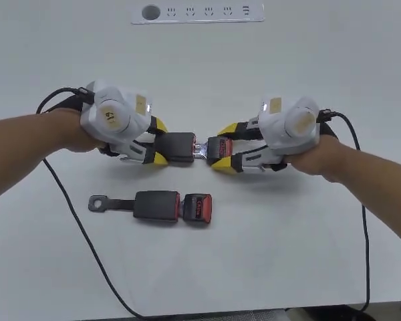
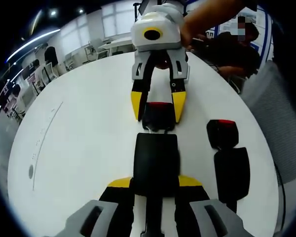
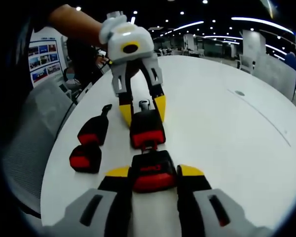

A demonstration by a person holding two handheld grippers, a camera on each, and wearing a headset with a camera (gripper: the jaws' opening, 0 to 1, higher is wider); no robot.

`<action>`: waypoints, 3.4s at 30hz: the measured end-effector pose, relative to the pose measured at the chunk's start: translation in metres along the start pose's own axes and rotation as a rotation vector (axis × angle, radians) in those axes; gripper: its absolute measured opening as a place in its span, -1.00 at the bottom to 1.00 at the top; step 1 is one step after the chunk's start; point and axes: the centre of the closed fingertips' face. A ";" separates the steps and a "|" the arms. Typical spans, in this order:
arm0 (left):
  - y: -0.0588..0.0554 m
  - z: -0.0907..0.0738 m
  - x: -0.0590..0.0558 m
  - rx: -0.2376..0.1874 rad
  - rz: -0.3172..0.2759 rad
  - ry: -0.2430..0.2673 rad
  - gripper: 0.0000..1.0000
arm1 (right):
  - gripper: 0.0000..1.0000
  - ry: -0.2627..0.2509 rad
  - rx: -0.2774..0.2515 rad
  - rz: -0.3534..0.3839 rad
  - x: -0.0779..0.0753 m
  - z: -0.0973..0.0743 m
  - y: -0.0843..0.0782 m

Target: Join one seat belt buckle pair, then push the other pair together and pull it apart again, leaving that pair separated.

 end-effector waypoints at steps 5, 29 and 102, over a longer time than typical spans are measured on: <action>0.000 0.001 0.001 0.017 0.006 -0.006 -0.36 | -0.31 -0.004 -0.006 0.004 0.003 0.007 0.006; 0.001 0.003 0.002 0.021 0.009 -0.007 -0.37 | -0.31 -0.012 0.051 0.001 0.003 0.010 0.008; 0.002 0.003 0.001 0.041 -0.038 -0.004 -0.33 | -0.28 -0.051 0.082 0.017 -0.003 -0.071 -0.057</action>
Point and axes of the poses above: the centre of the closed fingertips' face, and the gripper's own axes: z roughly forward along the fingers, x roughly to its left, y roughly out of its top, and after that the axes turned 3 degrees about y, right-handed
